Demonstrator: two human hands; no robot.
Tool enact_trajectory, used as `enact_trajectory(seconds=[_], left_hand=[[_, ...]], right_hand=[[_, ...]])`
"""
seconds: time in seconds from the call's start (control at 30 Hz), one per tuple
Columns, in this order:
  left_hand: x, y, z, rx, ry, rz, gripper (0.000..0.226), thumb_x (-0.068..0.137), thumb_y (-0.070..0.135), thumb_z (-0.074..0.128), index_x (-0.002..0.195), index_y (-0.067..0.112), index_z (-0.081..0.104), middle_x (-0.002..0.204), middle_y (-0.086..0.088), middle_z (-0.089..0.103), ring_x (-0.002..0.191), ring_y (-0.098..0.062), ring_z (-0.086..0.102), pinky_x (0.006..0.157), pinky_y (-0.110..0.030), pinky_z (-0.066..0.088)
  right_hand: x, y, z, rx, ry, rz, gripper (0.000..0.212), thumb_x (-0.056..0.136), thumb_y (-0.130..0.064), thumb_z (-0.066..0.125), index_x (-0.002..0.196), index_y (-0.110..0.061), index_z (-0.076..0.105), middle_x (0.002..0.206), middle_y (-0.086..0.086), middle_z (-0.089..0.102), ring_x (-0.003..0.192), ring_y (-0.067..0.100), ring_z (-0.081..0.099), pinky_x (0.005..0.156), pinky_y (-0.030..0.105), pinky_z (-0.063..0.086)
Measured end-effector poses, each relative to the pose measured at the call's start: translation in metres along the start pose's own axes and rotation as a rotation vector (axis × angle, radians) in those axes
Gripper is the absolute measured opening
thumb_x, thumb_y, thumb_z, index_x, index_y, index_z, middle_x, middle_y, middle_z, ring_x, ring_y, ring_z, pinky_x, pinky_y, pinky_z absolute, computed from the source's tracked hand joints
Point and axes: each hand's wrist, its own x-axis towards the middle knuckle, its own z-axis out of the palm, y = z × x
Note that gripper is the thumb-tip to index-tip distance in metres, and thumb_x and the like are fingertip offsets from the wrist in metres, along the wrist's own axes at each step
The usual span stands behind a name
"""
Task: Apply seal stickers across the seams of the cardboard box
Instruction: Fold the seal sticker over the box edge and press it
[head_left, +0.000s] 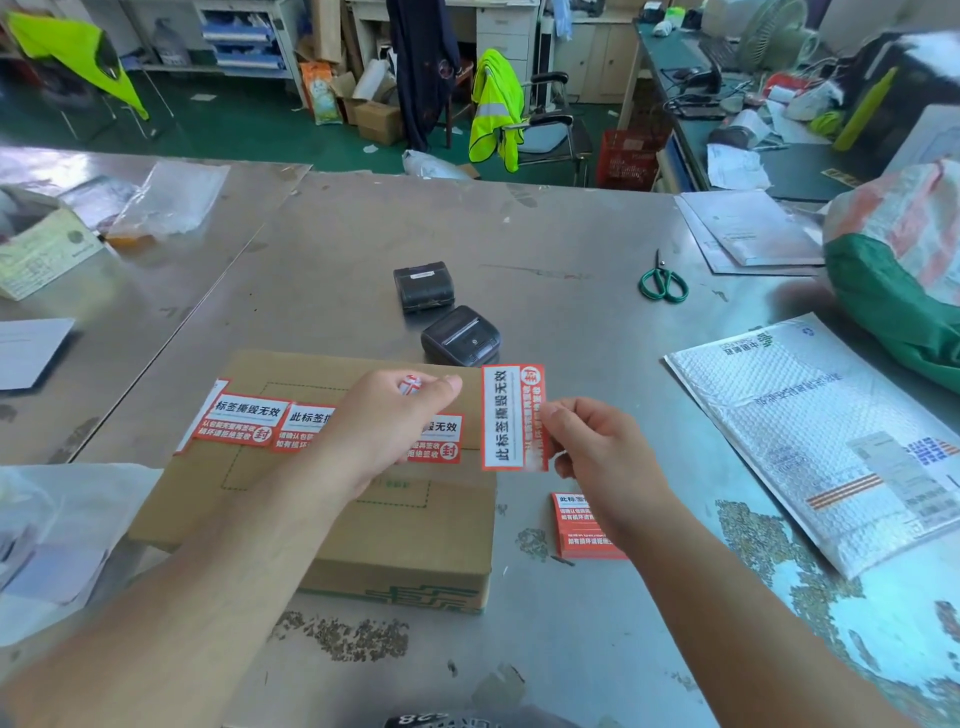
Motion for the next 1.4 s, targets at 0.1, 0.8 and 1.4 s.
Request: enact_trajectory(seconds=[0.1, 0.8, 1.4], left_hand=[[0.002, -0.002, -0.001, -0.065, -0.101, -0.013, 0.033, 0.092, 0.049, 0.057, 0.088, 0.022, 0.076, 0.044, 0.015, 0.036, 0.049, -0.012, 0.037, 0.052, -0.027, 0.035], [0.007, -0.006, 0.0, 0.26, 0.128, -0.033, 0.027, 0.084, 0.048, 0.068, 0.079, 0.022, 0.067, 0.07, 0.006, 0.071, 0.065, -0.01, 0.067, 0.055, -0.024, 0.045], [0.006, -0.004, 0.005, 0.425, 0.072, -0.043, 0.027, 0.08, 0.049, 0.072, 0.077, 0.023, 0.067, 0.073, 0.01, 0.069, 0.064, -0.007, 0.06, 0.05, -0.024, 0.035]], right_hand=[[0.006, 0.008, -0.001, 0.143, -0.005, 0.085, 0.029, 0.101, -0.02, 0.056, 0.078, -0.009, 0.068, 0.067, 0.001, 0.065, 0.058, 0.011, 0.049, 0.055, 0.023, 0.037], [0.019, 0.032, 0.017, 0.184, -0.141, 0.269, 0.027, 0.101, -0.021, 0.056, 0.08, -0.012, 0.07, 0.073, 0.001, 0.071, 0.061, 0.013, 0.05, 0.054, 0.023, 0.032], [0.016, 0.03, 0.021, -0.073, -0.054, 0.226, 0.03, 0.1, -0.028, 0.056, 0.081, -0.011, 0.072, 0.072, -0.004, 0.076, 0.064, 0.009, 0.06, 0.057, 0.019, 0.041]])
